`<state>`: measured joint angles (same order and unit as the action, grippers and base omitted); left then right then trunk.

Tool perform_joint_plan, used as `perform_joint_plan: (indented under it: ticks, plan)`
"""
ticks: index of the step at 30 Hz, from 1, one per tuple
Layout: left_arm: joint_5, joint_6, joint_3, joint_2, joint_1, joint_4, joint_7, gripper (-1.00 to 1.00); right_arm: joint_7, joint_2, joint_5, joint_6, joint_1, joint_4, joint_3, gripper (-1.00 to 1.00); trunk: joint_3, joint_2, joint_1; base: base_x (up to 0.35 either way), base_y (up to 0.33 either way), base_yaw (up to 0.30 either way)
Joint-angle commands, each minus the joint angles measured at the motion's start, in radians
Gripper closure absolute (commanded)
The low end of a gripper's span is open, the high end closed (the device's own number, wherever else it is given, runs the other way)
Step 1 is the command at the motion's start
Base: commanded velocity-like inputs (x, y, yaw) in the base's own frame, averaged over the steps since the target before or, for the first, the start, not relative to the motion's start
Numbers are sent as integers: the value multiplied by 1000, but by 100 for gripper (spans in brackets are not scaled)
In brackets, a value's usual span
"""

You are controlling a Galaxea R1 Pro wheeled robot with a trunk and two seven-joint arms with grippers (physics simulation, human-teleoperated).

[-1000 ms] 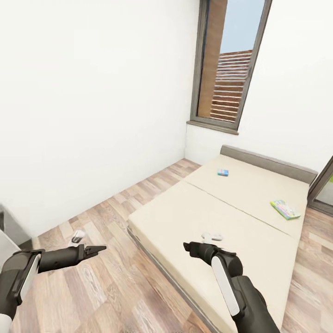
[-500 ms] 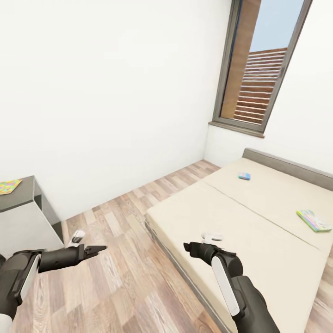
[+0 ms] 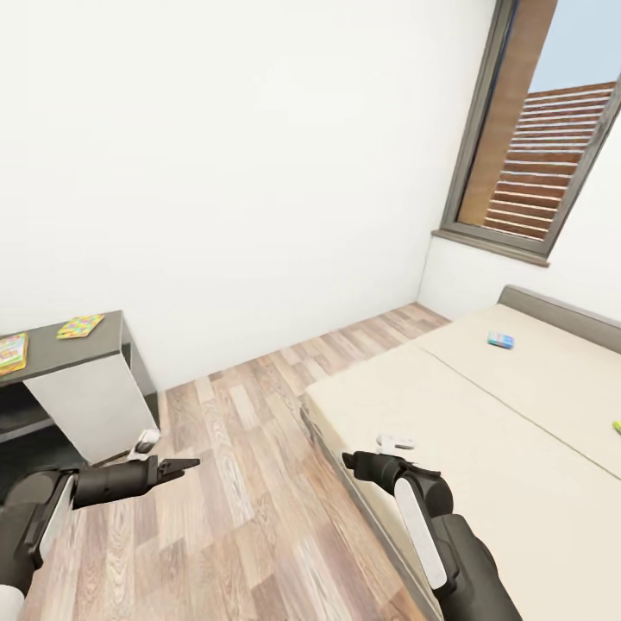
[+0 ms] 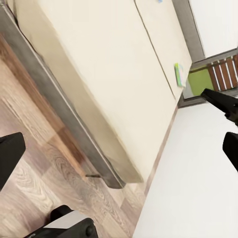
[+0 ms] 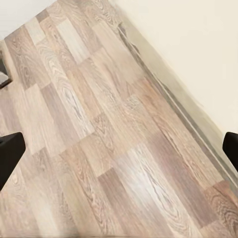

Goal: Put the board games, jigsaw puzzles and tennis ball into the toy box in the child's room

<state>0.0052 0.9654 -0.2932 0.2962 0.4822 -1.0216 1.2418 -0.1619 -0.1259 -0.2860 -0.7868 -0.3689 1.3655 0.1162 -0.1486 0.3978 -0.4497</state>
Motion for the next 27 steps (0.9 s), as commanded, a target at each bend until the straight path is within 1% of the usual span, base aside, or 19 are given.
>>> perform_joint_plan:
  ticks: [1, 7, 18, 22, 24, 27]
  plan:
    - [1, 10, 0, 0, 1, 0, 3, -100, -10, 0, -11, -3, -1, 1, 1, -100, -2, 2, 0, -211, 0, 291]
    - [0, 10, 0, -1, 1, 0, 3, -100, -10, 0, -11, -3, -1, 1, 1, -100, -2, 2, 0, -175, 0, 292]
    - [0, 10, -3, -1, 1, 0, 4, -100, -10, 0, -11, -3, -1, 1, 1, -100, -2, 2, 0, -23, 0, 292]
    - [1, 10, -2, -3, 1, 0, 5, -100, -10, 0, -11, -3, -1, 1, 1, -100, -2, 2, 0, -114, -29, 291]
    - [1, 10, -1, -4, 1, 0, 4, -100, -10, 0, -11, -2, -1, 1, 1, -100, -3, 2, 0, -223, -91, 248]
    - [1, 10, -2, -8, 1, 0, 5, -100, -10, 0, -11, 3, -1, 1, 1, -100, -3, 2, 0, -173, -60, 106]
